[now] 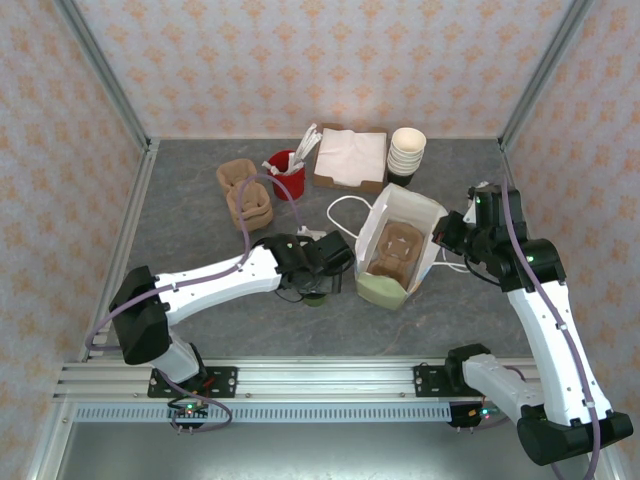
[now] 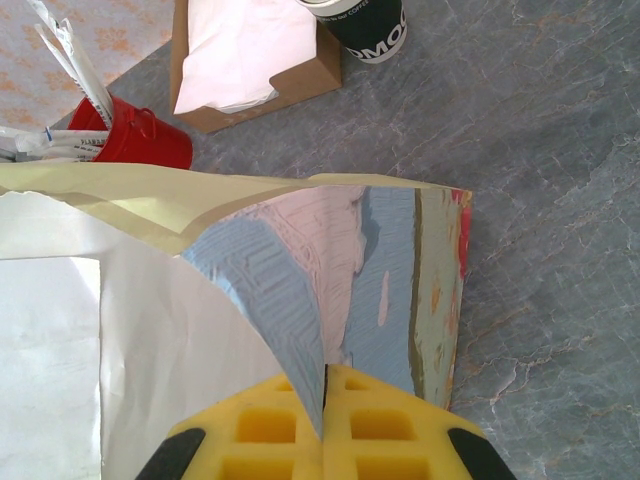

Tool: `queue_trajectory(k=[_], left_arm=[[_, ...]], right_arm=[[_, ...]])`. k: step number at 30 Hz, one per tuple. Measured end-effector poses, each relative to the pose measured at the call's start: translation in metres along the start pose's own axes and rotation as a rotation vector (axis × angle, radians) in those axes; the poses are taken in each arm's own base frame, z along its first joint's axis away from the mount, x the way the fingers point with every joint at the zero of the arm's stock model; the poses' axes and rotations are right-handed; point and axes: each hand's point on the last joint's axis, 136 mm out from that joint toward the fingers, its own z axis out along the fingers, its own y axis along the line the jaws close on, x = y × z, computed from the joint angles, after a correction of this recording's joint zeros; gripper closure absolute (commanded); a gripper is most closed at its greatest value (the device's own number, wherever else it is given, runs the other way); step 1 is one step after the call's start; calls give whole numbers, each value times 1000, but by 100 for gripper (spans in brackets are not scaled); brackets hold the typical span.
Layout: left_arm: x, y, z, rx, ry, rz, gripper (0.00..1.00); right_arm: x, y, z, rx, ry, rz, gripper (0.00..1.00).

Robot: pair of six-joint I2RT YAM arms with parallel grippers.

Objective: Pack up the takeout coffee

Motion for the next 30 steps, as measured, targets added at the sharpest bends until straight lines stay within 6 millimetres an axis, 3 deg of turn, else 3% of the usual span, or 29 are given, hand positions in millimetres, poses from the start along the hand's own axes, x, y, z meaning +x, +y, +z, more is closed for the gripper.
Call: queue_trajectory(k=[23, 30], left_arm=[[-2, 0, 10, -2, -27, 4, 14], [-3, 1, 11, -10, -32, 13, 24]], right_arm=[[0, 0, 0, 0, 0, 0, 100], [0, 0, 0, 0, 0, 0, 100]])
